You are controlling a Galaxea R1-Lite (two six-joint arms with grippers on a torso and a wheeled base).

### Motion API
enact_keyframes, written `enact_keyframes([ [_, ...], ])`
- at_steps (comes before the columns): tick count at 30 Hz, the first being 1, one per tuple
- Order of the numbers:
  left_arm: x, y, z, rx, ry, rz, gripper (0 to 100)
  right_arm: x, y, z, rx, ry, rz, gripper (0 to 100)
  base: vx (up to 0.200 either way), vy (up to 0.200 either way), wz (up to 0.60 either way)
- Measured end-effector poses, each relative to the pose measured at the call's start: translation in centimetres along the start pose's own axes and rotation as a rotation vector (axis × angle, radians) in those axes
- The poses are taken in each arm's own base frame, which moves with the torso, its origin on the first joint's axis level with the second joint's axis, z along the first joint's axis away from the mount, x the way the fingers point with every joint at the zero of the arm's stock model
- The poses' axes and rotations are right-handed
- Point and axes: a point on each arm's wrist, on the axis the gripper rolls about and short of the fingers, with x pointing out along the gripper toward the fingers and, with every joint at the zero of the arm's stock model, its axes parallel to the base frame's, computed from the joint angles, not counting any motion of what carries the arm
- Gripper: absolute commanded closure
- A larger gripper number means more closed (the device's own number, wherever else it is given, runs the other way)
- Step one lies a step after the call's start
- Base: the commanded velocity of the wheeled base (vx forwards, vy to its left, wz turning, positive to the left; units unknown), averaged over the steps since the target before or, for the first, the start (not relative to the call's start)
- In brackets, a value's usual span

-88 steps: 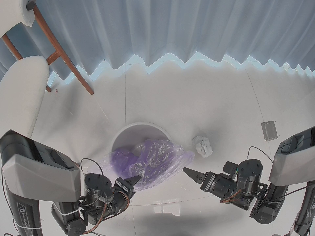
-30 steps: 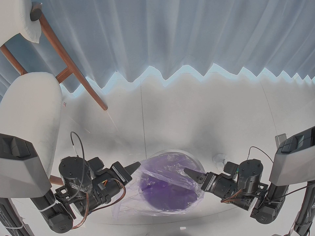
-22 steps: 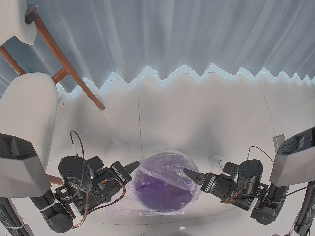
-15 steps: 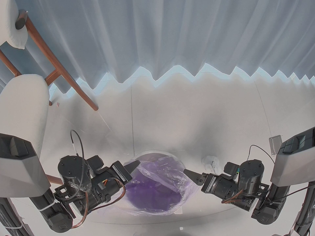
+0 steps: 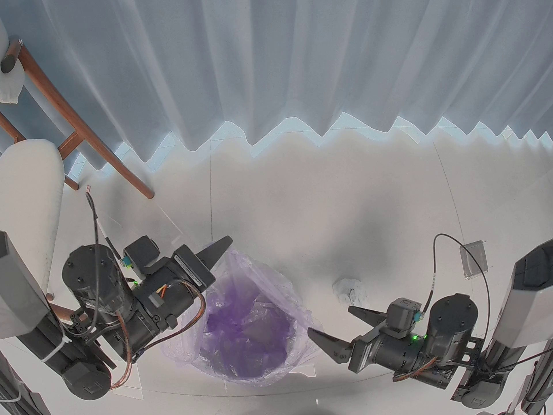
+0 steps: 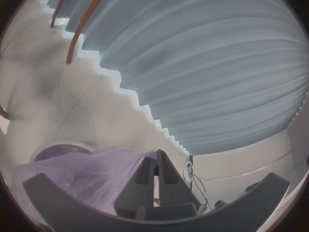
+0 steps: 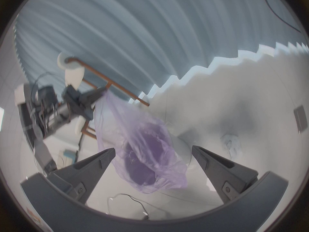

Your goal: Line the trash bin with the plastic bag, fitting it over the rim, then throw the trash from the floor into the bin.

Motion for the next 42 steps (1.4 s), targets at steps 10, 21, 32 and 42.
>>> enact_keyframes([
  [10,-1.6,-0.5,0.4,0.037,0.037,-0.043,100,3.4,0.9,-1.9,-0.230,0.039,0.040,0,0.000,0.000,0.00],
  [21,-1.7,0.2,0.1,0.042,0.052,-0.010,100,6.2,0.3,-1.4,-0.232,-0.014,0.029,100,0.000,0.000,0.00],
  [32,-0.4,2.6,1.2,0.028,0.026,0.059,100,6.0,-1.3,0.2,-0.049,-0.049,0.027,100,0.000,0.000,0.00],
  [42,1.0,6.8,2.0,-0.117,0.071,0.137,100,8.6,-3.2,1.4,0.144,-0.113,0.025,100,0.000,0.000,0.00],
])
